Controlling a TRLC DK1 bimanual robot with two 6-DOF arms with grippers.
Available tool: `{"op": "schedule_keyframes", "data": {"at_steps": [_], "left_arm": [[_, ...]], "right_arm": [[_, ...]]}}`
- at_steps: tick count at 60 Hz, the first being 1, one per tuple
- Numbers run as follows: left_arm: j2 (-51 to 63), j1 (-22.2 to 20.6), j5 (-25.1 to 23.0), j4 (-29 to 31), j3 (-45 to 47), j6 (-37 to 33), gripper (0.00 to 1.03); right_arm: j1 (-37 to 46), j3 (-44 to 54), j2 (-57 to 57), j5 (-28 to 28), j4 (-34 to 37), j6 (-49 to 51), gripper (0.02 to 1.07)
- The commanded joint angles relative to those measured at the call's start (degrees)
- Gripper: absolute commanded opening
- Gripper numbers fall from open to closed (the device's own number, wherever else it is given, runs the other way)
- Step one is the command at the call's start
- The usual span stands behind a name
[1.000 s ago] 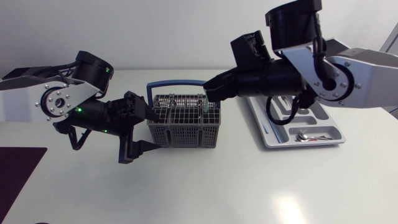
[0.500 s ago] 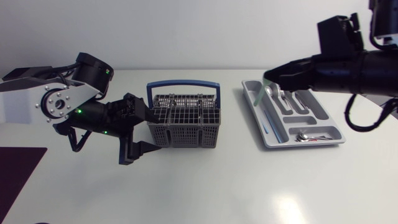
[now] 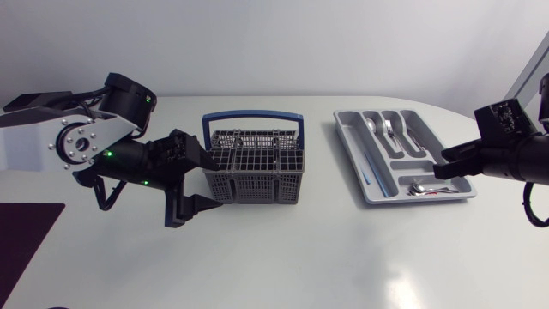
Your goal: Unload the cutlery basket into the drawer organizer.
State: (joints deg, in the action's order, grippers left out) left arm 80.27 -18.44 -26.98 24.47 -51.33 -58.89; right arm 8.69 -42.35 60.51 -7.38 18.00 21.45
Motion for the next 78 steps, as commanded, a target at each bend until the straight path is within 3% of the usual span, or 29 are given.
{"op": "schedule_keyframes", "data": {"at_steps": [1,20,40,43,53,62,69,78], "left_arm": [[-1.26,-0.37,-0.35,-0.21,1.67,1.33,0.98],[-3.37,-0.64,-0.18,-0.21,3.25,1.94,0.98],[-4.77,-1.08,0.53,-0.04,4.05,3.08,0.98],[-5.04,-1.08,0.70,-0.04,4.22,3.26,0.98],[-5.21,-0.64,1.41,-0.04,4.75,3.17,0.98],[-5.39,-0.37,1.58,0.05,5.01,3.17,0.98],[-5.83,-0.28,2.02,0.14,5.19,3.26,0.98],[-6.44,0.16,2.37,1.02,5.45,3.35,0.98]], "right_arm": [[2.56,2.36,2.59,1.22,-3.85,4.91,0.07],[4.93,6.40,14.28,4.65,-19.49,11.59,0.07],[2.65,7.63,23.60,8.26,-27.93,11.77,0.08],[2.39,7.81,24.48,8.52,-28.72,11.77,0.15],[0.28,7.81,26.68,10.37,-29.34,11.95,0.58],[-0.60,7.54,25.80,11.24,-29.16,12.03,0.78],[-1.57,7.46,22.63,11.95,-27.23,12.12,0.87],[-3.06,6.93,15.87,11.95,-22.22,11.77,0.88]]}}
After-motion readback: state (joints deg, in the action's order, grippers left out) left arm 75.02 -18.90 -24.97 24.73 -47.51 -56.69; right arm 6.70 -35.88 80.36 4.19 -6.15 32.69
